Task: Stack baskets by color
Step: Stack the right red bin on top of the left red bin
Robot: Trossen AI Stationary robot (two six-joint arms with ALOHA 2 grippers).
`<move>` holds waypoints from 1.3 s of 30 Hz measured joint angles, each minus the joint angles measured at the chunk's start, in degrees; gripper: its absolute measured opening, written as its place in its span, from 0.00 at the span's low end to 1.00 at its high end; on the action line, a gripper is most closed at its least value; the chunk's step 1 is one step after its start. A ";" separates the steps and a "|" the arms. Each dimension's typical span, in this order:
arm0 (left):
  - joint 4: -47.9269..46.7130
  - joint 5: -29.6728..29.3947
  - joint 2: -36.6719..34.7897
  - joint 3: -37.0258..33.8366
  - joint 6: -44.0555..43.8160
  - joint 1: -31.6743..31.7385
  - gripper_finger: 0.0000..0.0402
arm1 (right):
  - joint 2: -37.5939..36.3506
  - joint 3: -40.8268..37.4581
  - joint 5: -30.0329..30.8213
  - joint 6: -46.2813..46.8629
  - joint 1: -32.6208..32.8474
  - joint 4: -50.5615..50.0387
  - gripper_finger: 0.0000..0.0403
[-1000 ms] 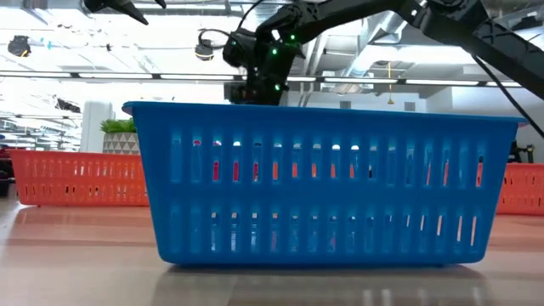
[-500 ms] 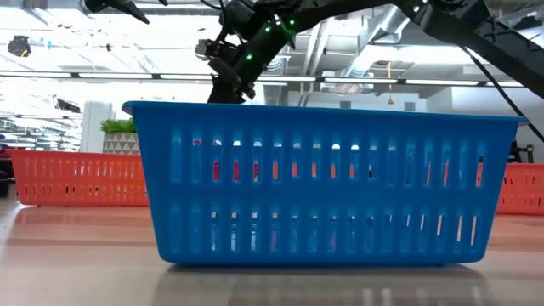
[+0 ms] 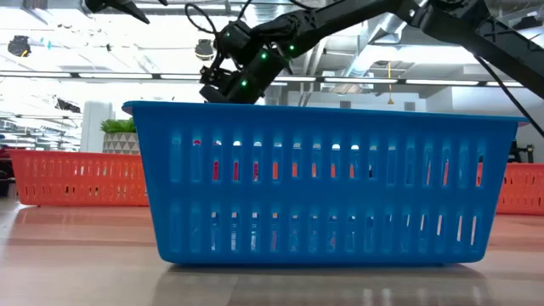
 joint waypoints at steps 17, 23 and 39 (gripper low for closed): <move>-0.50 0.00 0.01 -0.01 -0.01 0.01 0.65 | -0.02 -3.50 -0.02 0.87 -0.76 0.96 0.27; -0.48 0.00 0.02 -0.01 -0.03 0.01 0.65 | -0.02 -3.50 0.00 0.82 -0.81 -0.07 0.05; -0.34 -0.31 0.02 -0.01 0.73 0.01 0.65 | -0.33 -0.11 3.11 2.93 -0.63 -9.31 0.01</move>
